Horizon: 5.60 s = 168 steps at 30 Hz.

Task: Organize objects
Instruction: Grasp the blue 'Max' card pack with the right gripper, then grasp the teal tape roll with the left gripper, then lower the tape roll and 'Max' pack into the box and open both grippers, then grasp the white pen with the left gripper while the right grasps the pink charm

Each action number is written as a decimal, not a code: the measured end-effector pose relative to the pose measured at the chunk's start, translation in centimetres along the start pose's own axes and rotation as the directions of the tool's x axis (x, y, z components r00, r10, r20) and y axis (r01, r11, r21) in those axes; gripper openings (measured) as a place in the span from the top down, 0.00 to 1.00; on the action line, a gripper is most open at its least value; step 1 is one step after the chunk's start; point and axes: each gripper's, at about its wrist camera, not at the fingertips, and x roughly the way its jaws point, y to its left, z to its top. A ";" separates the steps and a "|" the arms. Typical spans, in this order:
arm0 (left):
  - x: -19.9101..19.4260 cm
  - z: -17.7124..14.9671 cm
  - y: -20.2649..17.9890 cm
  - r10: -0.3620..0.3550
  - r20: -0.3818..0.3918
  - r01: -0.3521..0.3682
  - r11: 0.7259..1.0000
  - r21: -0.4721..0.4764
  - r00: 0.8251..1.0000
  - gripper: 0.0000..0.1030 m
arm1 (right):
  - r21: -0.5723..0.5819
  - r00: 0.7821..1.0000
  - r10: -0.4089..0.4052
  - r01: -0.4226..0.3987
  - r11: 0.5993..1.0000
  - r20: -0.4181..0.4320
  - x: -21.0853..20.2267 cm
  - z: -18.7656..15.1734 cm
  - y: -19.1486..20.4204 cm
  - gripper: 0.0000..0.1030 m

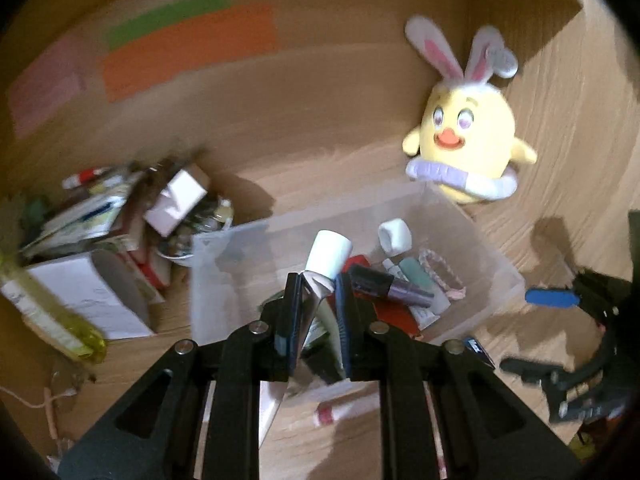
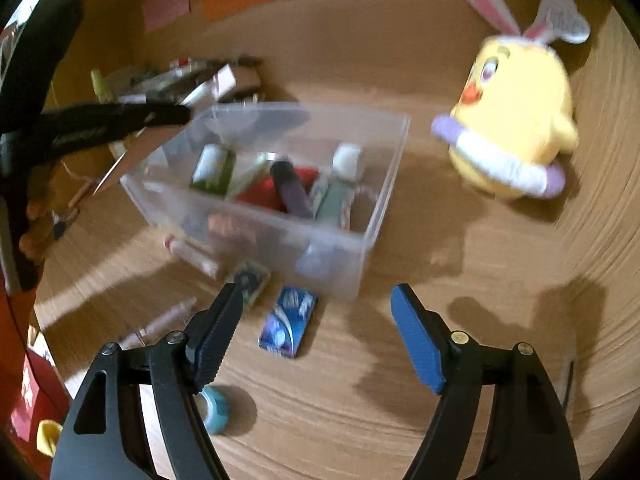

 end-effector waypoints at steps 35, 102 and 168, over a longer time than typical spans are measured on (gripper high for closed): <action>-5.2 -8.4 -5.5 -0.207 -0.068 0.211 0.976 0.053 0.976 0.36 | -0.039 0.994 -0.076 0.074 0.997 -0.072 1.3 -3.5 2.6 0.76; 2.2 -0.5 0.7 -0.085 0.014 0.086 0.977 -0.193 0.996 0.63 | -0.036 0.993 -0.097 0.100 0.994 0.066 3.5 8.5 2.2 0.76; -6.7 -17.2 0.2 0.041 -0.058 -0.050 0.986 -0.161 0.998 0.03 | -0.092 0.994 0.069 -0.077 0.993 -0.089 2.0 -5.2 10.1 0.43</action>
